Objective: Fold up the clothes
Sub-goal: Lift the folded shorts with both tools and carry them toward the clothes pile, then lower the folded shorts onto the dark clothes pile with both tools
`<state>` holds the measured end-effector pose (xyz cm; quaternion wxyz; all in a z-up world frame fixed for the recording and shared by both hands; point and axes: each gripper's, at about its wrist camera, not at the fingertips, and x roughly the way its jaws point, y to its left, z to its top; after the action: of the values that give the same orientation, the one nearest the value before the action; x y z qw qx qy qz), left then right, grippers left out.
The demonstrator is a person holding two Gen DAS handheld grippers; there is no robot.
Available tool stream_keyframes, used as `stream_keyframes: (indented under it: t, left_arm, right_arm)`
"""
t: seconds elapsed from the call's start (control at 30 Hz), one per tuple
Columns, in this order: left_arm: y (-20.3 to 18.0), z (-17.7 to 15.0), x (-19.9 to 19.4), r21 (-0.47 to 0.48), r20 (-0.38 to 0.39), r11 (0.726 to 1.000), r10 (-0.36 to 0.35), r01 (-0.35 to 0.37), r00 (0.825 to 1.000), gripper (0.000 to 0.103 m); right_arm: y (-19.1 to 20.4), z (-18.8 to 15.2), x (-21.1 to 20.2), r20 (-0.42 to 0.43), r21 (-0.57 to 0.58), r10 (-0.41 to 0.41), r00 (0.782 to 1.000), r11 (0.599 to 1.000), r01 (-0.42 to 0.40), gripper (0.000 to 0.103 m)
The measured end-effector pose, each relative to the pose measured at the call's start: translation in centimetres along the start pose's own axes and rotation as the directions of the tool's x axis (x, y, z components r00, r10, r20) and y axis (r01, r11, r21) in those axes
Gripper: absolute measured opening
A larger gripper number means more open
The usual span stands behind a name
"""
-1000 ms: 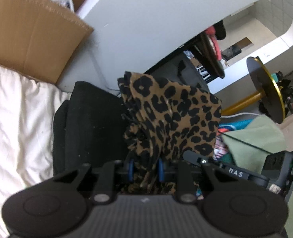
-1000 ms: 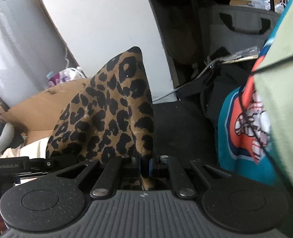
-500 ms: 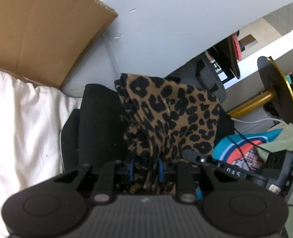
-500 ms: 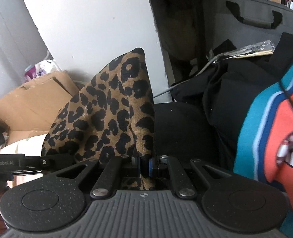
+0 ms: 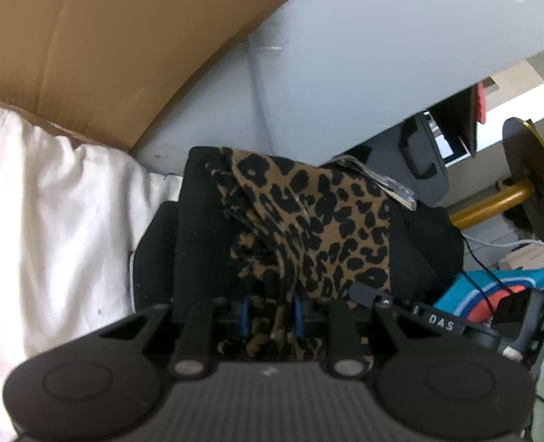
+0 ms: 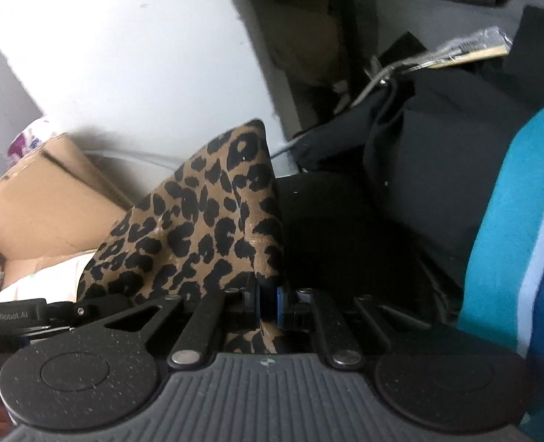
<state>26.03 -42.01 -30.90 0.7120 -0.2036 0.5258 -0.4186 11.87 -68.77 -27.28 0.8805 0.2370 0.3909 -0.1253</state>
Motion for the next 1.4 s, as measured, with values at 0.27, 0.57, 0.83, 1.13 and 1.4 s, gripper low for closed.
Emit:
stream_keyframes:
  t: [0.27, 0.57, 0.83, 1.13, 1.4]
  left_arm:
    - [0.5, 0.7, 0.9, -0.001, -0.004, 1.000, 0.023, -0.023, 1.000, 0.023]
    - [0.9, 0.6, 1.4, -0.001, -0.003, 1.000, 0.025, -0.025, 1.000, 0.025]
    - [0.3, 1.0, -0.3, 0.088, 0.009, 0.984, 0.155, -0.155, 0.988, 0.051]
    - [-2.6, 3.3, -3.3, 0.191, 0.133, 0.953, 0.212, -0.235, 0.968, 0.038]
    - [-4.8, 4.0, -2.2, 0.241, 0.104, 0.951, 0.173, -0.193, 0.979, 0.031]
  right_arm:
    - [-0.3, 0.5, 1.9, -0.004, -0.003, -0.036, 0.999, 0.999, 0.036, 0.006]
    - [-0.1, 0.4, 2.5, 0.011, -0.012, -0.069, 0.998, 0.998, 0.069, 0.006]
    - [0.4, 0.2, 2.3, 0.017, -0.070, -0.185, 0.983, 0.980, 0.186, 0.022]
    - [2.1, 0.0, -0.5, 0.115, -0.096, -0.062, 0.991, 0.993, 0.073, 0.022]
    - [3.4, 0.0, 0.7, 0.088, -0.090, -0.003, 0.996, 0.996, 0.011, 0.022]
